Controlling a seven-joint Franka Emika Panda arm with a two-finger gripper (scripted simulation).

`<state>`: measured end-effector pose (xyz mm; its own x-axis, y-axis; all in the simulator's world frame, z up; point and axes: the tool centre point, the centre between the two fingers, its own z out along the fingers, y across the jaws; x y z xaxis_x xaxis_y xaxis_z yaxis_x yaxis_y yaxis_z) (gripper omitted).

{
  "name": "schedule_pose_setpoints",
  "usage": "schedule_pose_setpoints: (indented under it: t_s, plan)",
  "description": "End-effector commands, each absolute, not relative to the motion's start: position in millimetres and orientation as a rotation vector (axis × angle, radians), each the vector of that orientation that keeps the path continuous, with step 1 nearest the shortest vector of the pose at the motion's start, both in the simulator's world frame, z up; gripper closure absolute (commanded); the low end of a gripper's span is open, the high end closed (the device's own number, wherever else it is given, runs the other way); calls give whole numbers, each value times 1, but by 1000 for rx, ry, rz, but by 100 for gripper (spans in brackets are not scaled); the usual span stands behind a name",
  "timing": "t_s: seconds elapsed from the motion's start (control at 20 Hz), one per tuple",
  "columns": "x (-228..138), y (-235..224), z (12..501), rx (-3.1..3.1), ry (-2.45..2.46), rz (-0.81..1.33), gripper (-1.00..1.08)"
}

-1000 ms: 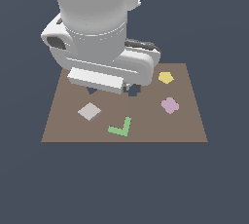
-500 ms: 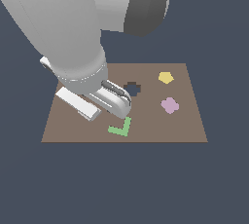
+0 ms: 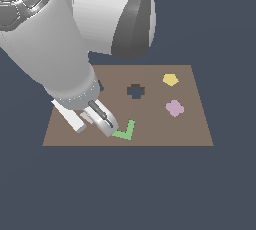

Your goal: Insert a designated object into the corresponding slot on a board.

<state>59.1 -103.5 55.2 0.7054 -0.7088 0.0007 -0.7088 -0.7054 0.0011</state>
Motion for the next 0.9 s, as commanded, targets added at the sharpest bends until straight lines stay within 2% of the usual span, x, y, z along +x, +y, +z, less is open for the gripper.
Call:
schedule_pose_setpoints:
  t_s: [0.0, 0.7, 0.75, 0.85]
  plan:
    - [60, -107, 52, 2885, -1243, 1, -92]
    - [60, -108, 30, 2878, -1260, 0, -92]
    - [60, -108, 30, 2878, -1260, 0, 108]
    - [60, -108, 30, 2878, -1260, 0, 108]
